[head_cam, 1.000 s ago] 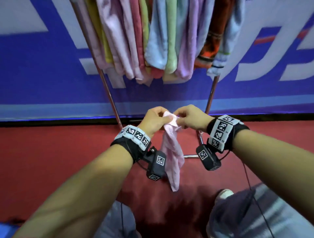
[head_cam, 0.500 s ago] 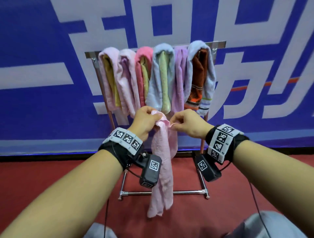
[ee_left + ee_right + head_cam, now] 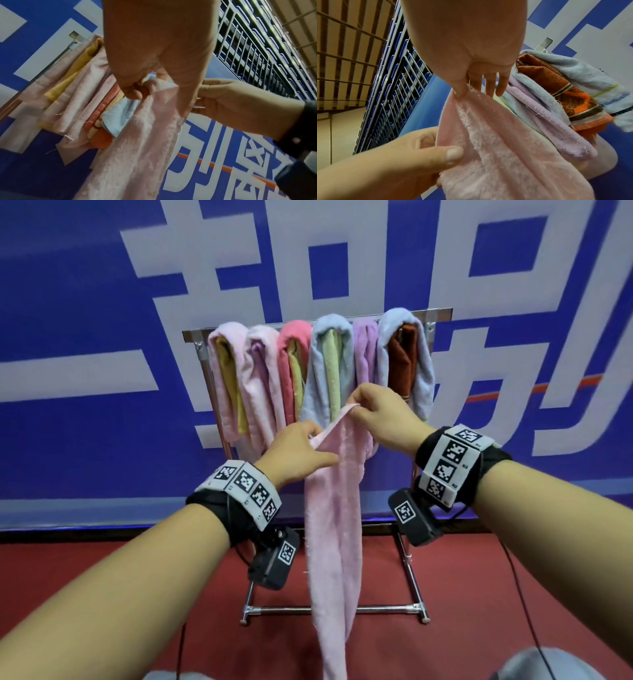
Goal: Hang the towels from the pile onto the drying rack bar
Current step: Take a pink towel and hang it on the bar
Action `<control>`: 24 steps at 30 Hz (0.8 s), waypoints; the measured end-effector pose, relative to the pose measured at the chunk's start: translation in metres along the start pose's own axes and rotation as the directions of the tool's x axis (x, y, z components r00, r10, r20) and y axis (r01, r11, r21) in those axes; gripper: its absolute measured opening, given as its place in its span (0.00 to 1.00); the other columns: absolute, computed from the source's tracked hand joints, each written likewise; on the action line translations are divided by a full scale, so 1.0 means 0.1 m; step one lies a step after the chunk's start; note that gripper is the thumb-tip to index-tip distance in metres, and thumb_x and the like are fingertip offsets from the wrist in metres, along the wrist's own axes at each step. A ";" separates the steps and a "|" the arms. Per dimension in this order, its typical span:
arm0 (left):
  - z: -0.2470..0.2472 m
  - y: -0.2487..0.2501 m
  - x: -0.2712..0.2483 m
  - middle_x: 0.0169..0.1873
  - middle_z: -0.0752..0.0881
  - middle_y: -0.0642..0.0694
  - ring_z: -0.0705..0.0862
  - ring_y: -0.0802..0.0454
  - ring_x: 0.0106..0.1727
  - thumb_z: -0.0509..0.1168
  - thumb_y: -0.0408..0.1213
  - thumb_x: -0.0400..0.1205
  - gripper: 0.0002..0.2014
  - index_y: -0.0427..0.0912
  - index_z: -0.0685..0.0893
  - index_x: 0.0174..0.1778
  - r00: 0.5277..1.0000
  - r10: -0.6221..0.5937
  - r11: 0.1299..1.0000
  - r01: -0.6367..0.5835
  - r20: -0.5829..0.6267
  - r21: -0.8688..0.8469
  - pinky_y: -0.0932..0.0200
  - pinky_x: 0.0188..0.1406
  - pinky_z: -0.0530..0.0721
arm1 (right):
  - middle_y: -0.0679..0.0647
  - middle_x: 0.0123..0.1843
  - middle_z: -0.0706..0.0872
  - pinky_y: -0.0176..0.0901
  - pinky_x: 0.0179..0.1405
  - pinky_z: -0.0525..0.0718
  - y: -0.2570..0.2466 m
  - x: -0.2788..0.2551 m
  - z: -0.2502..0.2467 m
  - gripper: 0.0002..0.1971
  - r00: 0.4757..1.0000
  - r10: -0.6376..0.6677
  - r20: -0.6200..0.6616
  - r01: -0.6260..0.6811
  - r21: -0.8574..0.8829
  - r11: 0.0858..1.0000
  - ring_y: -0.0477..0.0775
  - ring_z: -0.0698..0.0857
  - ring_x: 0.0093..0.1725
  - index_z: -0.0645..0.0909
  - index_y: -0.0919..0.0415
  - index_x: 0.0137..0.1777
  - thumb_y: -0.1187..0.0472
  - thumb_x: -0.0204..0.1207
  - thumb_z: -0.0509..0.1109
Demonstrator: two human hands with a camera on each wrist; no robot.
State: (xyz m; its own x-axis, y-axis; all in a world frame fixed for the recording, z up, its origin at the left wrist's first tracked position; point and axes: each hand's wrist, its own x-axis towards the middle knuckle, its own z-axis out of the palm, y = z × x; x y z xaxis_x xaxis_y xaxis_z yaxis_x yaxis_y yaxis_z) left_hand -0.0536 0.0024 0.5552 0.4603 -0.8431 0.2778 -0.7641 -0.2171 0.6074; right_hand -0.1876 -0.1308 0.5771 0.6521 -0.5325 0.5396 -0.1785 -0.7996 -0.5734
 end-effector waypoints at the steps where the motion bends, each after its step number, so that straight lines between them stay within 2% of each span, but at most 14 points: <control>1: 0.00 0.00 0.01 0.31 0.80 0.50 0.77 0.50 0.35 0.75 0.42 0.74 0.11 0.46 0.78 0.32 0.999 0.018 0.999 -0.017 -0.045 0.027 0.56 0.32 0.72 | 0.48 0.41 0.84 0.41 0.42 0.73 -0.01 0.00 -0.01 0.02 1.000 -0.011 0.006 0.012 -0.007 1.000 0.47 0.79 0.41 0.81 0.61 0.45 0.64 0.78 0.67; 4: -0.08 -0.03 0.06 0.26 0.79 0.48 0.78 0.46 0.32 0.64 0.33 0.81 0.12 0.45 0.79 0.30 0.993 0.000 1.000 -0.002 -0.115 -0.018 0.57 0.28 0.71 | 0.44 0.37 0.81 0.37 0.37 0.71 0.00 0.01 -0.10 0.03 0.999 -0.035 0.029 0.037 -0.040 0.999 0.40 0.77 0.36 0.80 0.57 0.43 0.63 0.78 0.68; 7: -0.21 -0.04 0.10 0.21 0.79 0.46 0.81 0.41 0.25 0.60 0.33 0.85 0.16 0.43 0.79 0.30 0.992 -0.015 0.998 0.008 -0.126 -0.055 0.57 0.25 0.73 | 0.45 0.35 0.81 0.40 0.36 0.73 0.06 0.01 -0.21 0.02 0.993 -0.035 0.111 0.045 -0.091 0.995 0.40 0.76 0.33 0.82 0.60 0.43 0.63 0.76 0.70; 9: -0.30 -0.01 0.15 0.25 0.79 0.48 0.79 0.46 0.31 0.61 0.35 0.86 0.16 0.44 0.81 0.31 0.984 0.010 1.000 -0.014 -0.177 -0.021 0.56 0.32 0.70 | 0.51 0.35 0.82 0.44 0.35 0.76 0.10 -0.01 -0.26 0.04 0.977 -0.013 0.214 0.037 -0.106 0.994 0.45 0.76 0.32 0.82 0.64 0.42 0.63 0.75 0.72; 11: -0.37 0.00 0.20 0.31 0.83 0.48 0.80 0.46 0.39 0.61 0.39 0.87 0.14 0.42 0.85 0.38 0.974 0.029 0.999 -0.022 -0.225 0.032 0.56 0.37 0.70 | 0.53 0.32 0.78 0.44 0.32 0.74 0.14 -0.04 -0.28 0.10 0.952 0.016 0.306 0.023 -0.123 0.992 0.46 0.73 0.30 0.79 0.68 0.39 0.62 0.74 0.75; 13: -0.42 -0.02 0.24 0.31 0.82 0.50 0.80 0.46 0.39 0.60 0.40 0.88 0.13 0.44 0.84 0.39 0.962 0.049 0.997 -0.031 -0.269 0.069 0.56 0.34 0.69 | 0.51 0.29 0.73 0.43 0.30 0.70 0.18 -0.06 -0.28 0.15 0.922 0.035 0.386 0.031 -0.162 0.986 0.46 0.70 0.28 0.77 0.68 0.35 0.59 0.73 0.77; 15: -0.45 -0.06 0.25 0.29 0.80 0.50 0.80 0.45 0.36 0.60 0.39 0.88 0.13 0.45 0.83 0.38 0.955 0.056 0.997 -0.037 -0.291 0.071 0.55 0.32 0.69 | 0.50 0.29 0.73 0.43 0.29 0.69 0.24 -0.08 -0.28 0.17 0.900 0.070 0.430 0.020 -0.202 0.979 0.46 0.70 0.28 0.76 0.65 0.32 0.55 0.73 0.78; 17: -0.48 -0.13 0.25 0.27 0.78 0.50 0.79 0.43 0.34 0.60 0.37 0.87 0.15 0.46 0.80 0.34 0.950 0.054 0.998 -0.043 -0.307 0.042 0.54 0.33 0.69 | 0.50 0.29 0.76 0.43 0.31 0.73 0.31 -0.09 -0.29 0.17 0.903 0.113 0.414 -0.016 -0.231 0.973 0.47 0.73 0.29 0.77 0.60 0.31 0.52 0.73 0.78; 19: -0.50 -0.23 0.25 0.27 0.78 0.50 0.78 0.45 0.36 0.60 0.33 0.86 0.15 0.47 0.79 0.33 0.938 0.059 0.998 -0.043 -0.341 0.055 0.55 0.34 0.66 | 0.53 0.32 0.81 0.46 0.35 0.78 0.36 -0.10 -0.30 0.16 0.916 0.138 0.377 -0.039 -0.259 0.965 0.51 0.78 0.33 0.79 0.58 0.32 0.50 0.72 0.78; 21: -0.52 -0.33 0.25 0.35 0.83 0.45 0.80 0.44 0.42 0.60 0.31 0.86 0.11 0.43 0.84 0.40 0.930 0.052 0.997 -0.027 -0.363 0.073 0.56 0.37 0.69 | 0.56 0.37 0.85 0.48 0.40 0.81 0.37 -0.12 -0.31 0.13 0.930 0.144 0.339 -0.046 -0.282 0.958 0.55 0.82 0.38 0.82 0.60 0.37 0.51 0.72 0.78; 24: -0.54 -0.41 0.23 0.41 0.85 0.37 0.82 0.38 0.47 0.59 0.31 0.87 0.11 0.36 0.86 0.45 0.925 0.018 0.997 0.012 -0.380 0.076 0.51 0.43 0.75 | 0.56 0.38 0.84 0.46 0.39 0.79 0.36 -0.13 -0.31 0.13 0.936 0.161 0.312 -0.061 -0.308 0.949 0.52 0.80 0.37 0.83 0.64 0.41 0.53 0.73 0.77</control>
State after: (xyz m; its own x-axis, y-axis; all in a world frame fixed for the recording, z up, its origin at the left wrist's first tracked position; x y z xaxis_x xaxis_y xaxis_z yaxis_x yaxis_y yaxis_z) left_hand 0.0122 0.0184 0.5766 0.5839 -0.5970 0.5501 -0.7906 -0.2641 0.5525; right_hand -0.2257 -0.1615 0.5683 0.8118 -0.5409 0.2203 -0.4363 -0.8124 -0.3869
